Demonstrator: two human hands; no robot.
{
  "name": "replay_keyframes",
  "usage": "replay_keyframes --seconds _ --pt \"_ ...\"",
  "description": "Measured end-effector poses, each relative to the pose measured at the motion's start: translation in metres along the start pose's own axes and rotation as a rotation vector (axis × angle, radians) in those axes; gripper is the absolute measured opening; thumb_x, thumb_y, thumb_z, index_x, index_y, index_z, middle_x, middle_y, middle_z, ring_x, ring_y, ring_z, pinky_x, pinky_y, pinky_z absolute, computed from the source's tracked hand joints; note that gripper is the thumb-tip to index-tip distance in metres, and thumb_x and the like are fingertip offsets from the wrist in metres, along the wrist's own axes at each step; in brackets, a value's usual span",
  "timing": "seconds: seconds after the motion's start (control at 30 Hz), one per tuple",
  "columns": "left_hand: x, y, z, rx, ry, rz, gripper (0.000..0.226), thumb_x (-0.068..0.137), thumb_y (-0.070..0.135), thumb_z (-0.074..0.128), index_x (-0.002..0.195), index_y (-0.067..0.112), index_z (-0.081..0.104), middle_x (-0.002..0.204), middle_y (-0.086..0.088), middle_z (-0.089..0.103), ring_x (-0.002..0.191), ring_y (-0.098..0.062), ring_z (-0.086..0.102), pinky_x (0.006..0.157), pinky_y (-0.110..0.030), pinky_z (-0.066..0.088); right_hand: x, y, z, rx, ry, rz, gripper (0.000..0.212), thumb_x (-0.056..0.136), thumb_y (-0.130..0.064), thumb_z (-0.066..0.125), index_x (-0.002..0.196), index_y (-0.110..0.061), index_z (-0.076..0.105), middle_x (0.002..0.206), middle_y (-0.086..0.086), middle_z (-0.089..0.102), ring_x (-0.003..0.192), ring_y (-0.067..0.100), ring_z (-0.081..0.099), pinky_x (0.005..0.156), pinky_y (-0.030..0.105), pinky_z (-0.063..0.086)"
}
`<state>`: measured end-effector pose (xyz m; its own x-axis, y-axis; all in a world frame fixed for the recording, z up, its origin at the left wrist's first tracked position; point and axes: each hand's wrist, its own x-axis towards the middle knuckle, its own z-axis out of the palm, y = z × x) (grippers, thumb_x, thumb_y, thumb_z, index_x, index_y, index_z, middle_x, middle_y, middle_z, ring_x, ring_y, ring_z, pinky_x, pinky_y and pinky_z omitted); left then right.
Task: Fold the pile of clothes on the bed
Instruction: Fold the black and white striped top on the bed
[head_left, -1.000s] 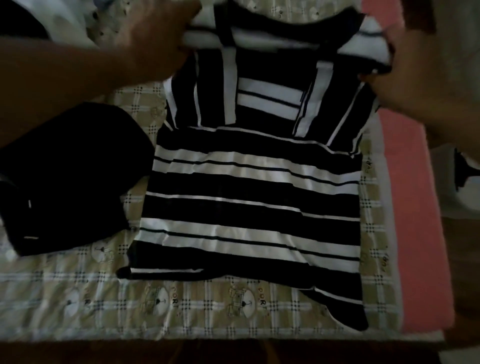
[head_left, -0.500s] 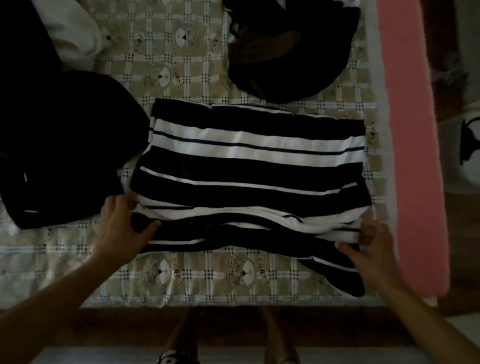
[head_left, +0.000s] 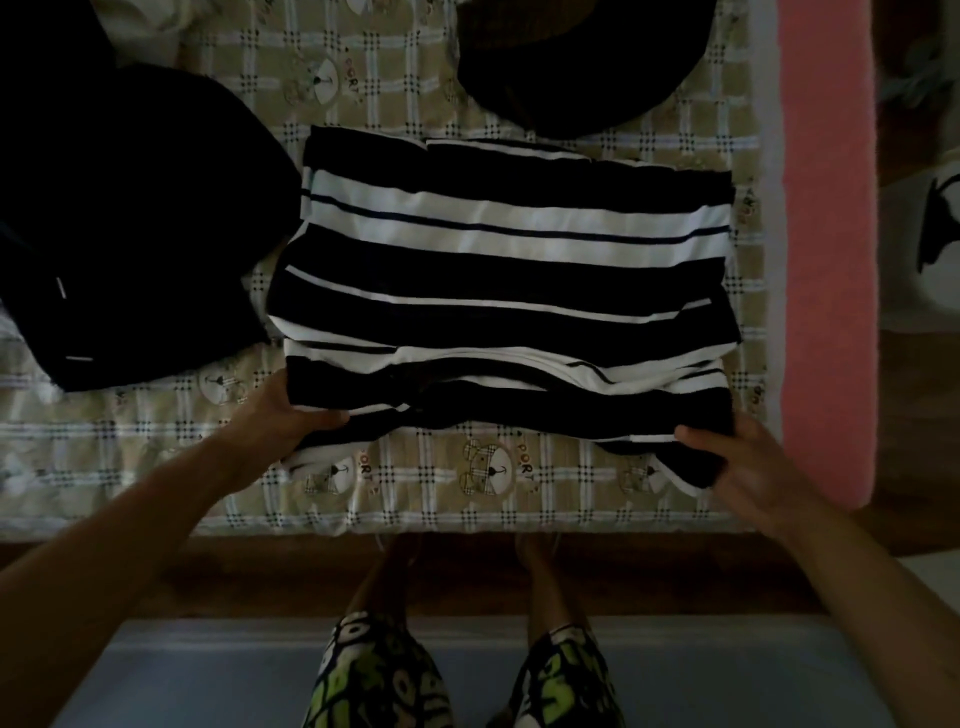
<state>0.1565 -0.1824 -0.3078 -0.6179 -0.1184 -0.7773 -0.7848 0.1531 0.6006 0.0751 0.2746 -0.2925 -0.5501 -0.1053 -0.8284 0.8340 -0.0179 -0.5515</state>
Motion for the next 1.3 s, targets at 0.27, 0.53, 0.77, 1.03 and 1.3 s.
replay_keyframes --seconds 0.27,0.53,0.77,1.03,1.3 --pt "-0.028 0.016 -0.039 -0.065 -0.116 -0.048 0.097 0.029 0.07 0.09 0.112 0.029 0.062 0.081 -0.007 0.072 0.064 -0.03 0.066 0.049 -0.034 0.052 -0.021 -0.031 -0.03 -0.056 0.05 0.175 0.025 0.091 -0.018 0.058 0.115 -0.015 0.064 0.096 0.007 0.077 0.077 0.018 0.074 0.053 0.026 0.059" --pt "-0.008 -0.038 -0.071 0.827 -0.178 -0.349 0.035 0.085 0.036 0.075 0.114 0.018 0.065 0.074 -0.001 0.074 0.064 -0.012 0.065 0.057 -0.023 0.048 -0.004 -0.004 -0.057 -1.105 -0.007 0.494 0.027 0.072 -0.033 0.085 0.083 -0.015 0.07 0.077 0.0 0.073 0.083 0.025 0.071 0.061 0.023 0.048" --pt "0.043 0.039 -0.031 0.504 0.466 -0.051 0.031 0.091 0.044 0.067 0.101 0.015 0.059 0.093 -0.009 0.063 0.087 -0.029 0.061 0.082 -0.043 0.054 0.042 -0.066 -0.001 -0.5 0.293 0.063 0.034 0.085 -0.031 0.075 0.106 -0.006 0.066 0.094 0.012 0.07 0.08 0.023 0.066 0.073 0.033 0.052" --pt "0.068 0.052 -0.011 -0.153 0.623 -0.172 0.043 0.075 0.039 0.083 0.108 0.016 0.069 0.103 -0.006 0.07 0.084 -0.025 0.068 0.08 -0.038 0.057 0.08 -0.063 0.034 -0.017 0.44 0.188 0.064 0.07 -0.038 0.086 0.125 -0.018 0.062 0.115 0.004 0.07 0.1 0.023 0.068 0.074 0.035 0.058" --pt "0.061 0.064 0.005 -0.313 0.565 -0.018 0.021 0.084 0.035 0.075 0.1 0.022 0.071 0.095 -0.002 0.074 0.088 -0.023 0.073 0.082 -0.039 0.059 0.083 -0.068 0.046 0.102 0.39 0.178 0.066 0.069 -0.042 0.084 0.127 -0.016 0.064 0.12 0.009 0.069 0.107 0.029 0.066 0.095 0.045 0.054"
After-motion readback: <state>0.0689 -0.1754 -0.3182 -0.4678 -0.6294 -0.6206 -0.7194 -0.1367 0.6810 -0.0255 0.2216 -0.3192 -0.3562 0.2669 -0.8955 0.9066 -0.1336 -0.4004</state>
